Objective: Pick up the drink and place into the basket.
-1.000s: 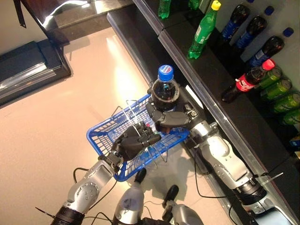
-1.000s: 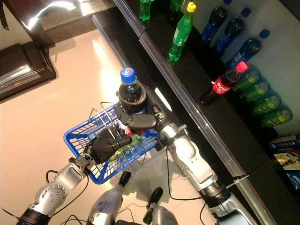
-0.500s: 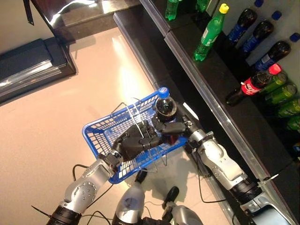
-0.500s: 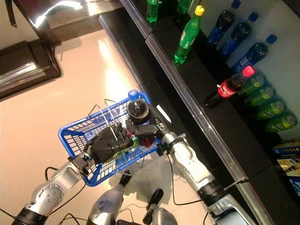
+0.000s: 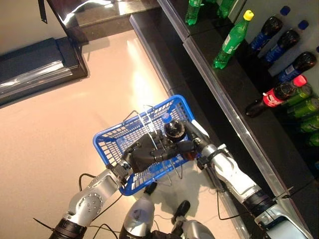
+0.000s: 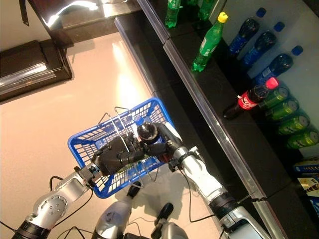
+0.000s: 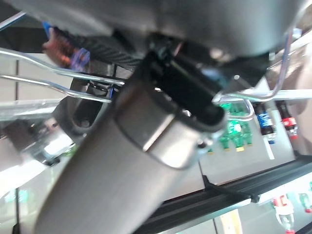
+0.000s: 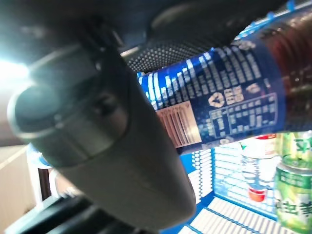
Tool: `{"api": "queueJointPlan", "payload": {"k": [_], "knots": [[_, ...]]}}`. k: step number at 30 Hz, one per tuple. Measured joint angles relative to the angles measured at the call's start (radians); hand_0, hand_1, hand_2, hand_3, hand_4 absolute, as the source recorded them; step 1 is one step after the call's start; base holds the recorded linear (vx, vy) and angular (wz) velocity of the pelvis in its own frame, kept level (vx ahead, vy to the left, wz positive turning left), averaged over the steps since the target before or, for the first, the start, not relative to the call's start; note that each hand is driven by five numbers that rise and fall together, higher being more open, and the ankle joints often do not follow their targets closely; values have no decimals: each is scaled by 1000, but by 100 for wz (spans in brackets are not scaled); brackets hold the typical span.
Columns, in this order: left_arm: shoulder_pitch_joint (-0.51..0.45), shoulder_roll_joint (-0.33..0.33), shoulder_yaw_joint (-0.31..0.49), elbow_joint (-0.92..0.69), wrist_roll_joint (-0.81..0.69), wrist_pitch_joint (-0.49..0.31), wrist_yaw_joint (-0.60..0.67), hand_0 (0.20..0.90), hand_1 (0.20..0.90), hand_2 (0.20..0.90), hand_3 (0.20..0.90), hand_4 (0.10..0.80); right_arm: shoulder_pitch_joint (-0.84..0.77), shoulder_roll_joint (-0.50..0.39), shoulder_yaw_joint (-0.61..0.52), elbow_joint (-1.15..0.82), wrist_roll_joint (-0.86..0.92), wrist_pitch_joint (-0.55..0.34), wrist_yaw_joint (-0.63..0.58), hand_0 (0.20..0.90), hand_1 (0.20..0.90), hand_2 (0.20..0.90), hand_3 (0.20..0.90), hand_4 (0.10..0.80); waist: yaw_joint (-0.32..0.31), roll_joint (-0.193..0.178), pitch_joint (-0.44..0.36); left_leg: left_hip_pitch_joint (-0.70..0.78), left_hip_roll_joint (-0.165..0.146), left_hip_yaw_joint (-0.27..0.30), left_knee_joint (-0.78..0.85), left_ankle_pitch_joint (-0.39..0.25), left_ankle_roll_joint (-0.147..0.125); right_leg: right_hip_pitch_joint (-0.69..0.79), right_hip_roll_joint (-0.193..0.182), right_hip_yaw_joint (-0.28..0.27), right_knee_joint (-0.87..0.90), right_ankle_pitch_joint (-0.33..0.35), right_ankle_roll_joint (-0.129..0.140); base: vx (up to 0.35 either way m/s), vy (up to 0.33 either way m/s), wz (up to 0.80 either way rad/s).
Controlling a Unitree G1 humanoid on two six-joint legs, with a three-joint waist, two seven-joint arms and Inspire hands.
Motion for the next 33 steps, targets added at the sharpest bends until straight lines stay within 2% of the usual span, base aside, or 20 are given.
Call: {"api": "queueJointPlan", "payload": {"k": [8, 12, 20, 30, 33], "knots": [[-7, 3, -12, 0, 0, 4, -20, 300, 300, 300, 200, 100, -47, -16, 40, 0, -79, 24, 0, 300, 300, 300, 200, 100, 8, -1, 0, -1, -1, -3, 0, 0, 0, 0, -1, -8, 0, -1, 1, 0, 0, 0], [-37, 13, -36, 0, 0, 40, -20, 300, 300, 300, 200, 100, -82, -31, 52, 6, -120, 38, 0, 300, 300, 300, 200, 100, 16, -1, 0, -2, -3, -17, 0, 3, 1, 5, -1, -23, 0, -3, 2, 3, -7, 10], [-66, 32, -57, 0, 2, 68, -29, 300, 300, 300, 200, 100, -149, -35, 97, 16, -174, 116, 3, 300, 300, 300, 200, 100, 26, -1, -1, -1, -5, -27, 0, 4, -1, 11, -1, -27, 0, -5, 3, 4, -7, 4], [-111, 38, -94, 0, 16, 74, -62, 300, 300, 300, 200, 100, -201, -37, 154, 18, -254, 165, 56, 300, 300, 300, 200, 100, 49, -2, -1, 0, -7, -33, 0, 6, 0, 16, -1, -32, 0, -6, 4, 2, 0, 0], [-118, 38, -95, 0, 26, 74, -65, 300, 300, 300, 200, 100, -216, -35, 163, 20, -269, 166, 73, 300, 300, 300, 200, 100, 50, -2, -1, 1, -9, -41, 1, 8, 1, 21, -2, -49, 0, -7, 5, 14, -2, 9]]}}
